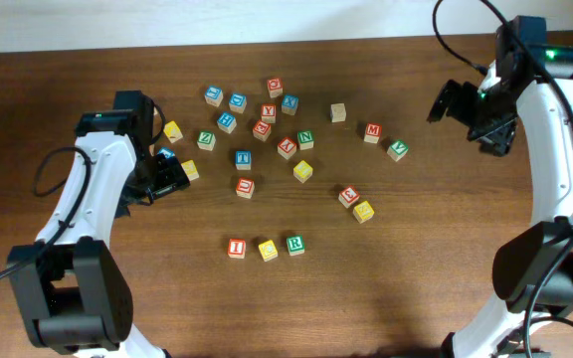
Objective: Spell out ICRA
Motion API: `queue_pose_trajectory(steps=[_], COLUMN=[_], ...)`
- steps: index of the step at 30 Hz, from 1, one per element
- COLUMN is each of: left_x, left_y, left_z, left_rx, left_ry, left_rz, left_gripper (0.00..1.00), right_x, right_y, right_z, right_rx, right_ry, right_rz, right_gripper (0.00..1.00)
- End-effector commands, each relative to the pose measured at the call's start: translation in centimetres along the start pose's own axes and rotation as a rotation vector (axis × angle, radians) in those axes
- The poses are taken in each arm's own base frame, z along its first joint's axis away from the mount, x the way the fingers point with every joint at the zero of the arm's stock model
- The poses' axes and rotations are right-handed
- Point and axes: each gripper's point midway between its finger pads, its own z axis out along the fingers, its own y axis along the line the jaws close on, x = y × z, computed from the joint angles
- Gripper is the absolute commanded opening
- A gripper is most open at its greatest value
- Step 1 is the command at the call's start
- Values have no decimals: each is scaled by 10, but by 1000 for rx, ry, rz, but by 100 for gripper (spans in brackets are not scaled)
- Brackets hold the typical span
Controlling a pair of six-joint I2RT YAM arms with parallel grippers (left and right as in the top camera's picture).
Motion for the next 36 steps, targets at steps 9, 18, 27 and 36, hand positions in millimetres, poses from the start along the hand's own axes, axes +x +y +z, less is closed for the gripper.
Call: queue_pose_trajectory(steps=[9,18,27,36], left_x=[-1,-1,-1,-1], left_y=[3,3,3,3], left_z=[0,0,0,0], left_rx=[-14,-14,-14,-14], left_ry=[-5,-5,-5,-5], left_rz=[-15,-15,-15,-15], left_gripper=[99,99,99,99], right_x=[51,101,33,17], right_y=[38,106,26,0], right_z=[11,38,34,31], right_rx=[-90,-127,154,164], right_ry=[163,179,33,19], right_rz=[-397,-615,-355,-281], right_gripper=[98,98,98,98])
